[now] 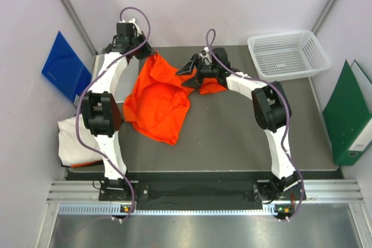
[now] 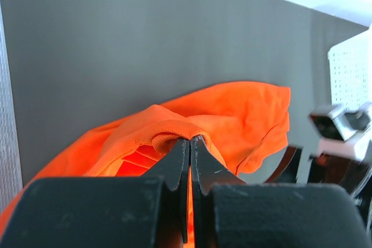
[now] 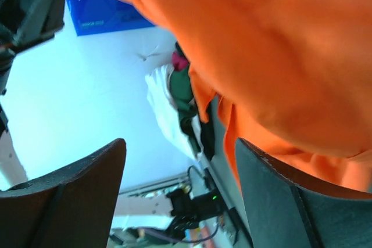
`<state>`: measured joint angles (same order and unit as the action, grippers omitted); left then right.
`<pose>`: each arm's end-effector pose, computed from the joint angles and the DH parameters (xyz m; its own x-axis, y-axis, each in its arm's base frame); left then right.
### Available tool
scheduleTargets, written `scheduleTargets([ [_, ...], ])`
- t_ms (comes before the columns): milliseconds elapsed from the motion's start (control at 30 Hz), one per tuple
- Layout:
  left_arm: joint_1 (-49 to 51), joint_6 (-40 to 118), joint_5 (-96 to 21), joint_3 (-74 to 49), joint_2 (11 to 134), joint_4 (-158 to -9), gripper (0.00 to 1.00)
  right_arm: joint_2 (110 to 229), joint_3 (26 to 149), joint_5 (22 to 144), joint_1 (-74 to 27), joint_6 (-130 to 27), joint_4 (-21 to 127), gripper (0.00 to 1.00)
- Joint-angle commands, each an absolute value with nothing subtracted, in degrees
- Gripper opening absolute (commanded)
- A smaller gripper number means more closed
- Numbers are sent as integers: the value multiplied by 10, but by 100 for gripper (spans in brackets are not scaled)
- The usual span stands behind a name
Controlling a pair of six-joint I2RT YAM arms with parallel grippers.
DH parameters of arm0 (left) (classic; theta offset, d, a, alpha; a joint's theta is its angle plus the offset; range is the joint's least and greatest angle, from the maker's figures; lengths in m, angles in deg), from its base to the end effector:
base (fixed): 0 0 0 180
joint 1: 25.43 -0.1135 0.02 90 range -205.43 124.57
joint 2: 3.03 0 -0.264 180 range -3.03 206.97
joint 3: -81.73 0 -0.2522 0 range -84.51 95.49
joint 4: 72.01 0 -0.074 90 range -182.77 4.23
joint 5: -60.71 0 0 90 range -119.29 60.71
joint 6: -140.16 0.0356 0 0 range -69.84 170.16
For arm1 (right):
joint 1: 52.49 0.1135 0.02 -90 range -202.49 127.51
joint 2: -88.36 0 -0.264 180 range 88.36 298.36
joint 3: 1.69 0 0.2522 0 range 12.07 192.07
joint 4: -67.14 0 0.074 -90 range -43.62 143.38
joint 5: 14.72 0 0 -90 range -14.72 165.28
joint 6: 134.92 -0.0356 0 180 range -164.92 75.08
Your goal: Fold and stack the t-shirts
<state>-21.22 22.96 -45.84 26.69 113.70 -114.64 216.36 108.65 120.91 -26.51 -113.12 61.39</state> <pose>0.4755 -0.0452 0.3243 -0.6404 -0.3922 -0.6603 0.0135 0.8539 -0.5203 0.4506 0.2479 0.2057 -0.9646 0.2522 -0.0771 -0.0011 0.2883 0.9575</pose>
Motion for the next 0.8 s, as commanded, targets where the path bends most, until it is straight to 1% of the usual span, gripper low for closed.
scheduleTargets([
  [0,-212,229,-463,322,1156,-1150,0,2156,1078,1251,-258,-1205,671,75],
  [167,-212,229,-463,341,1178,-1153,0,2133,1045,1261,-244,-1255,723,77],
  [267,-212,222,-471,341,1176,-1147,0,2154,1029,1253,-235,-1293,768,77],
  [333,-212,221,-473,344,1176,-1146,0,2170,1018,1249,-230,-1358,823,77],
  [367,-212,223,-473,344,1176,-1148,0,2188,1015,1247,-223,-1381,875,76],
  [400,-211,224,-473,348,1176,-1148,0,2197,1019,1247,-220,-1411,887,76],
  [667,-211,226,-479,343,1167,-1155,0,2275,1094,1242,-212,-1456,873,77],
  [767,-212,228,-488,342,1160,-1156,0,2292,1109,1223,-217,-1442,849,77],
])
